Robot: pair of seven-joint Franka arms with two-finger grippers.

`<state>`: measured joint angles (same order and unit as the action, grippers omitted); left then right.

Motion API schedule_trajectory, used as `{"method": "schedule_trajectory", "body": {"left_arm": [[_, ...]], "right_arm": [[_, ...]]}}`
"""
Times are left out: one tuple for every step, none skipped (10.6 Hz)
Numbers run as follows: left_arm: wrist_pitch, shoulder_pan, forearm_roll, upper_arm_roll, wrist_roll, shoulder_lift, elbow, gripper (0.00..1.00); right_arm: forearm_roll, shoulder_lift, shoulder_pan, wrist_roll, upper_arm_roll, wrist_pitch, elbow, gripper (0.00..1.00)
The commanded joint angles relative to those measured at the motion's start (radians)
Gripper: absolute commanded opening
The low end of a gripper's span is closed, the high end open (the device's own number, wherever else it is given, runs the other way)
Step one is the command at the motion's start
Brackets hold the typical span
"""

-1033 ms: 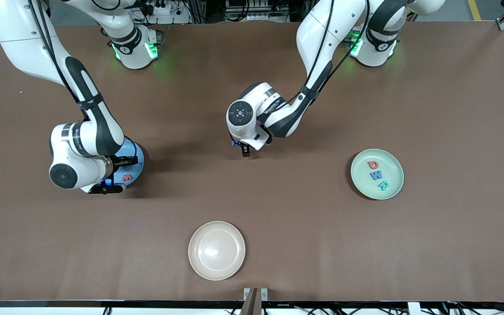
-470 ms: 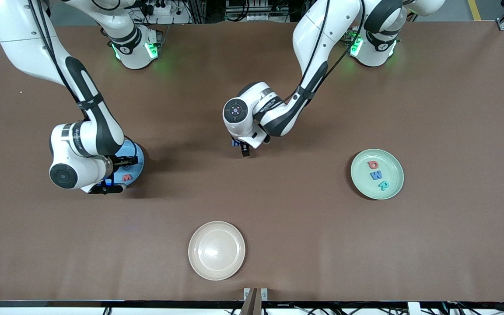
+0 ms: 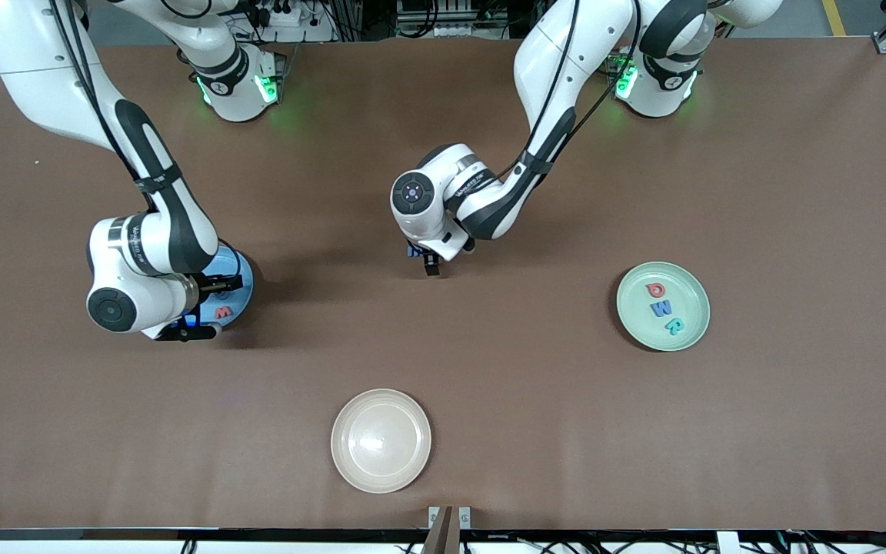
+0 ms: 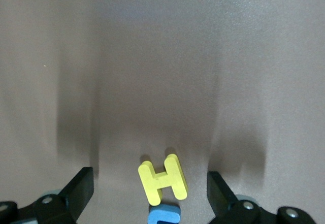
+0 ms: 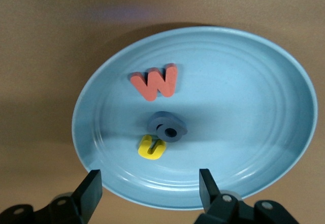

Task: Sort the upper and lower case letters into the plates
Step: 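Grasp the yellow H with the left gripper and lift it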

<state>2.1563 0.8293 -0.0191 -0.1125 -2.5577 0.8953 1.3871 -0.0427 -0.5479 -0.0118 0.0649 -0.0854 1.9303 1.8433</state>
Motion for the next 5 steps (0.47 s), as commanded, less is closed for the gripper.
{"method": "schedule_trajectory", "body": {"left_arm": [[-0.003, 0.011, 0.034, 0.013, -0.033, 0.004, 0.001, 0.94], [-0.003, 0.011, 0.034, 0.013, -0.033, 0.004, 0.001, 0.92], [-0.003, 0.011, 0.045, 0.013, -0.033, 0.004, 0.001, 0.91], [-0.003, 0.011, 0.057, 0.013, -0.035, 0.004, 0.001, 0.89], [-0.003, 0.011, 0.061, 0.013, -0.035, 0.004, 0.001, 0.87]], "right_arm": [[0.004, 0.005, -0.011, 0.007, -0.013, -0.007, 0.001, 0.86], [0.004, 0.003, -0.01, 0.012, -0.014, -0.007, -0.001, 0.86], [0.004, 0.005, -0.01, 0.016, -0.014, -0.008, -0.001, 0.86], [0.004, 0.005, -0.008, 0.016, -0.014, -0.008, -0.002, 0.86], [0.004, 0.003, -0.008, 0.016, -0.014, -0.008, -0.003, 0.86]]}}
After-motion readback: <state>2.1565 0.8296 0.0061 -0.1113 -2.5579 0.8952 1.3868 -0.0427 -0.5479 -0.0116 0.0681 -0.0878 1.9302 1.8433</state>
